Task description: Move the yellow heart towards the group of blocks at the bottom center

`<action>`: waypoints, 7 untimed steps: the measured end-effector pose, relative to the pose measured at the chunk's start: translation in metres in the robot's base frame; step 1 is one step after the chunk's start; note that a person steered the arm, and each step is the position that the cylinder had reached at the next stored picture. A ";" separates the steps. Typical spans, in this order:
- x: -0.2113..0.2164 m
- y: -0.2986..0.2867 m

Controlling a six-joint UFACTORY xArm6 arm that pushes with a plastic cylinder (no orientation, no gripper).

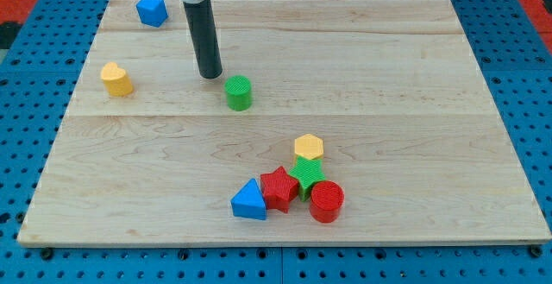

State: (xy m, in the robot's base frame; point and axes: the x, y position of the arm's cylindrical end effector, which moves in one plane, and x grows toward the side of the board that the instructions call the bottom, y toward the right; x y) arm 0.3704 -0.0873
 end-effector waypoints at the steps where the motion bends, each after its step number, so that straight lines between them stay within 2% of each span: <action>1: 0.072 0.066; 3: 0.045 0.052; 4: -0.034 0.005; 5: -0.048 -0.091; 6: -0.036 -0.170; 7: -0.009 -0.157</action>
State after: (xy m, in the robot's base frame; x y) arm 0.3617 -0.2447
